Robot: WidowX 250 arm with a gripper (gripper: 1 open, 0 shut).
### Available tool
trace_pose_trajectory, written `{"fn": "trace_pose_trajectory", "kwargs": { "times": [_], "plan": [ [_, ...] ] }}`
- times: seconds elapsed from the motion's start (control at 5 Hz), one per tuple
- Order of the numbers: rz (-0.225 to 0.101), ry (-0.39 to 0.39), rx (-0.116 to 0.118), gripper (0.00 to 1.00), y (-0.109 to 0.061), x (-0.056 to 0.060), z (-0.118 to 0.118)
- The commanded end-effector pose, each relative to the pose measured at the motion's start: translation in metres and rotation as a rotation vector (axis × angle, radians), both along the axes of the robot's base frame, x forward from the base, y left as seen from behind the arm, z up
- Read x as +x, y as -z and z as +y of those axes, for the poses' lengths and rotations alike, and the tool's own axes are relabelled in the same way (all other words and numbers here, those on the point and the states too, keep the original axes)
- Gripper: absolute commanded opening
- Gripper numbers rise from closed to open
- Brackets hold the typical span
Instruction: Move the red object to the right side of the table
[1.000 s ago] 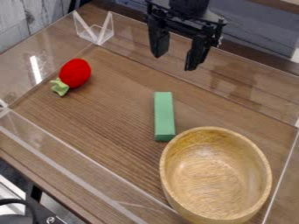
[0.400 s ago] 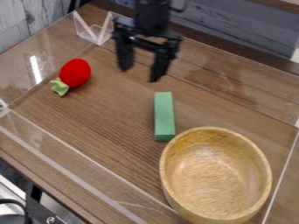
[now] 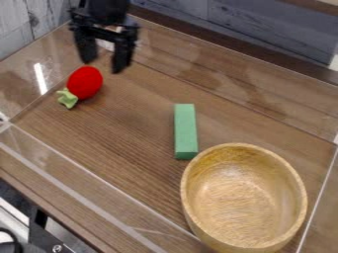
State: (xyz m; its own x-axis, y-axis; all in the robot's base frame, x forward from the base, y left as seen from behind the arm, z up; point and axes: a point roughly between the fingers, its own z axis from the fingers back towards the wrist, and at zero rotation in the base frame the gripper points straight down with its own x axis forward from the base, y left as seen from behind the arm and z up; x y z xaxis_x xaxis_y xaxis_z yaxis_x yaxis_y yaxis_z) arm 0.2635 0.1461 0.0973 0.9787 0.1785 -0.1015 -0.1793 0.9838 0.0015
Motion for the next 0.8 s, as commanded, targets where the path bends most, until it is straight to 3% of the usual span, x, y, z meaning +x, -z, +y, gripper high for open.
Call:
{"fn": "trace_pose_trajectory", "kwargs": {
  "times": [0.0, 0.4, 0.6],
  "plan": [
    [-0.05, 0.096, 0.039, 1.0, 0.0, 0.01, 0.031],
    [-0.04, 0.23, 0.03, 1.0, 0.035, 0.03, 0.051],
    [-0.035, 0.224, 0.02, 1.0, 0.045, 0.031, 0.055]
  ]
}}
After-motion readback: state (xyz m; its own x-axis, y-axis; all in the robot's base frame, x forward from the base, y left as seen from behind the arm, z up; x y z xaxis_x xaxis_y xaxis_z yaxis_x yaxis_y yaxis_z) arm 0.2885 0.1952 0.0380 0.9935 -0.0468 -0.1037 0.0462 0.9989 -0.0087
